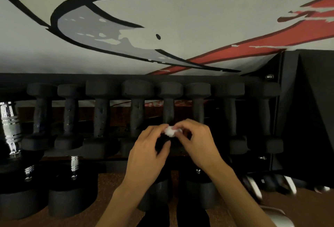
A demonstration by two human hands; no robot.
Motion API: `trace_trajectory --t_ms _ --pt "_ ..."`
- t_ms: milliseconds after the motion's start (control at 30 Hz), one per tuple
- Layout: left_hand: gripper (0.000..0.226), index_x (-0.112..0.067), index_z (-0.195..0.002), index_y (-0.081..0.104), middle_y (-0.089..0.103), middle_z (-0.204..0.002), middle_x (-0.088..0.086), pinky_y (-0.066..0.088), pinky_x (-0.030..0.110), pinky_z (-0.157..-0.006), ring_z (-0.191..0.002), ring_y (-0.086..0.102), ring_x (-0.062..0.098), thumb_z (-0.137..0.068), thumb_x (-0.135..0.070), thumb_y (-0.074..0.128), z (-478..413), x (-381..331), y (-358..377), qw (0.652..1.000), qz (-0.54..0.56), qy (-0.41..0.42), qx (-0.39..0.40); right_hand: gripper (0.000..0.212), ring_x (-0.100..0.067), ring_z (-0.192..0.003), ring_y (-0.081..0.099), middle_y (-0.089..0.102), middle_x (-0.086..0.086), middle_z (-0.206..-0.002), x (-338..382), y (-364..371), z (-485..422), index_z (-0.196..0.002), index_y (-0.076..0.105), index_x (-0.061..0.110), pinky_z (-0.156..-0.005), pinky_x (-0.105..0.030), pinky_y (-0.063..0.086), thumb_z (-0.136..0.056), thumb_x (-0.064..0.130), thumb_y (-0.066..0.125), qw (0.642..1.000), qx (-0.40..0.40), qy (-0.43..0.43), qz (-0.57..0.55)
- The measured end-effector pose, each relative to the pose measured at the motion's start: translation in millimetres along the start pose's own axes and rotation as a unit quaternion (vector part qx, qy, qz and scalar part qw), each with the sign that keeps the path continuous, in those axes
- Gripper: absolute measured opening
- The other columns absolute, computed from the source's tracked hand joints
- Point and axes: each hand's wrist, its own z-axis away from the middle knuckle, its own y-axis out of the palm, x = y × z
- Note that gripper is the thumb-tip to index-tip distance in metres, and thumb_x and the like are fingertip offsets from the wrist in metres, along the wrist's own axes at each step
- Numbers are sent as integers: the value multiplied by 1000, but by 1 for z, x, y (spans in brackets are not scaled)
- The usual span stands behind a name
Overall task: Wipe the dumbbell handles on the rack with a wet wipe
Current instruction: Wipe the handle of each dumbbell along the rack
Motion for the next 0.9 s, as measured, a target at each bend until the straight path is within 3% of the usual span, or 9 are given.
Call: trace_trajectory --t_ms 67,167,267,333,433,500,633,800,900 --pt "45 -34 -126 56 55 -116 -16 56 24 -78 -107 56 1 -85 -21 69 -5 -3 0 1000 13 16 -12 17 -3 -92 65 71 7 -96 8 -1 2 -101 73 13 -83 -14 50 -86 6 69 996 19 21 -86" --pt "36 -27 -111 67 64 -105 -13 48 13 -87 -101 60 -2 -81 -7 74 -21 -8 -7 996 9 47 -72 24 -9 -97 67 72 7 -100 8 0 1 -110 70 17 -88 -24 53 -89 6 66 982 26 52 -179" --pt "24 -22 -99 73 64 -94 -23 50 18 -84 -91 61 -6 -82 -6 72 -44 -9 -17 991 -12 44 -126 34 -16 -86 69 72 0 -93 -5 -3 -3 -113 68 21 -82 -33 55 -88 -2 62 968 -48 102 -225" --pt "21 -21 -103 72 68 -94 -18 49 18 -81 -85 62 -2 -86 -10 69 -59 -11 -19 990 -39 27 -136 35 -18 -84 69 71 -3 -93 -9 -3 -5 -110 68 20 -76 -35 57 -88 -5 59 958 -68 131 -244" --pt "22 -17 -114 70 73 -89 -1 41 5 -65 -68 62 4 -93 -19 61 -74 -13 -7 991 -74 -17 -110 31 -13 -87 68 70 3 -92 -6 3 -3 -108 68 19 -75 -34 59 -87 -3 61 966 -71 124 -214" --pt "23 -14 -114 71 73 -80 2 42 5 -59 -61 62 5 -95 -20 60 -75 -13 2 991 -78 -35 -106 30 -11 -88 68 69 5 -93 -4 5 0 -108 68 17 -76 -32 59 -86 -3 61 972 -71 114 -194" --pt "14 -8 -98 76 76 -89 3 39 -4 -71 -78 67 6 -86 -6 69 -68 -10 0 989 -102 -1 -111 29 -11 -87 68 70 5 -92 -6 2 3 -105 68 15 -76 -33 59 -86 -4 59 970 -78 112 -199" --pt "13 -12 -82 77 74 -80 1 50 18 -69 -73 69 13 -79 0 73 -44 2 -8 985 -157 67 16 27 -11 -86 68 70 5 -92 -8 2 4 -102 69 14 -76 -36 59 -86 -5 59 969 -80 104 -210" --pt "17 -15 -88 77 75 -90 -3 49 14 -75 -82 69 9 -78 -2 73 -42 2 -12 982 -173 60 54 27 -12 -86 68 70 6 -92 -8 3 4 -100 69 15 -75 -39 59 -86 -5 58 968 -88 103 -211"
